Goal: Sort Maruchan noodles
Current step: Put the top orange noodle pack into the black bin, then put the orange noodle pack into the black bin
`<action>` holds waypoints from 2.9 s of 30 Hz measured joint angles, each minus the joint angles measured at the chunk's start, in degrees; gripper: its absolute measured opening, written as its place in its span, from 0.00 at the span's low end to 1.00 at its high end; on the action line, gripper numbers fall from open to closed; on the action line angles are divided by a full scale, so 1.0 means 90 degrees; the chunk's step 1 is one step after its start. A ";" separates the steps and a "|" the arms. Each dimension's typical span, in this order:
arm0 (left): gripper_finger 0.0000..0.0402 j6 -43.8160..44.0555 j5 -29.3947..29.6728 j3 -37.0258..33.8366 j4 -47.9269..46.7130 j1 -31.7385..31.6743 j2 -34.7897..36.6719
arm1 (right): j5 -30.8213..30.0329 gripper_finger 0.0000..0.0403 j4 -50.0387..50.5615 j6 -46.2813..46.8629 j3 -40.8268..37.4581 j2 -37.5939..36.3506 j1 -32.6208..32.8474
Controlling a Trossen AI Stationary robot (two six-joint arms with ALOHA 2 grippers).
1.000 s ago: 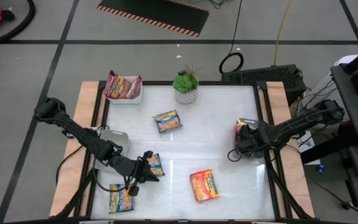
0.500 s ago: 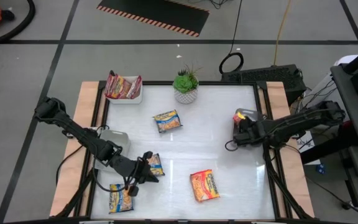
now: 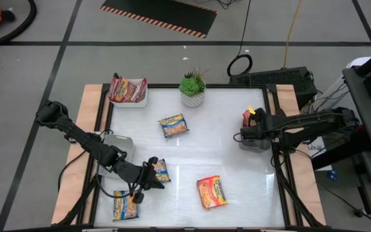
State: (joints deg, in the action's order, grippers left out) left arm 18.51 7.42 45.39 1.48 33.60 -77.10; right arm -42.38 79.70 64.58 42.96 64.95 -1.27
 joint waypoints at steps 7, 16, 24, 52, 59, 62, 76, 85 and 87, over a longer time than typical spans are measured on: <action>0.01 0.0001 -0.0010 0.0000 0.0002 0.0114 0.0000 | -0.0089 0.00 -0.0034 -0.0218 0.0000 0.0000 -0.0716; 0.01 0.0049 -0.0007 0.0000 0.0002 0.0156 0.0000 | -0.0458 0.00 -0.0103 -0.1056 0.0445 0.0000 -0.1566; 0.01 0.0346 -0.0002 0.0000 0.0002 0.0184 0.0000 | -0.0363 0.00 -0.0572 -0.2455 0.1669 -0.0012 -0.1504; 0.01 0.1018 0.0963 0.0000 0.0000 0.0945 -0.0002 | 0.1320 0.00 -0.7650 -0.3890 0.0661 0.1719 0.3587; 0.01 0.1348 0.1531 0.0000 0.0006 0.0945 -0.0002 | 0.1571 0.01 -0.8273 -0.2967 0.0661 0.2545 0.4217; 0.01 0.1588 0.1587 0.0000 0.0014 0.0945 -0.0022 | 0.1587 0.04 -0.8340 -0.2564 0.0709 0.2578 0.4469; 0.01 0.2357 0.2046 0.0000 0.0212 0.1074 -0.0068 | 0.0907 0.07 -0.6512 -0.1637 0.2466 0.3531 0.5750; 0.01 0.2873 0.2286 0.0000 0.0228 0.1304 -0.0221 | 0.1243 0.07 -0.5512 -0.0892 0.3248 0.4133 0.6063; 0.01 0.3043 0.2485 0.0000 0.0285 0.1428 -0.0314 | 0.1256 0.07 -0.5381 -0.0553 0.3227 0.4133 0.6159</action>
State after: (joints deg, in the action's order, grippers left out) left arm 45.90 29.79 45.39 4.04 46.46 -79.92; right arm -31.08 31.27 59.61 72.01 102.15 54.16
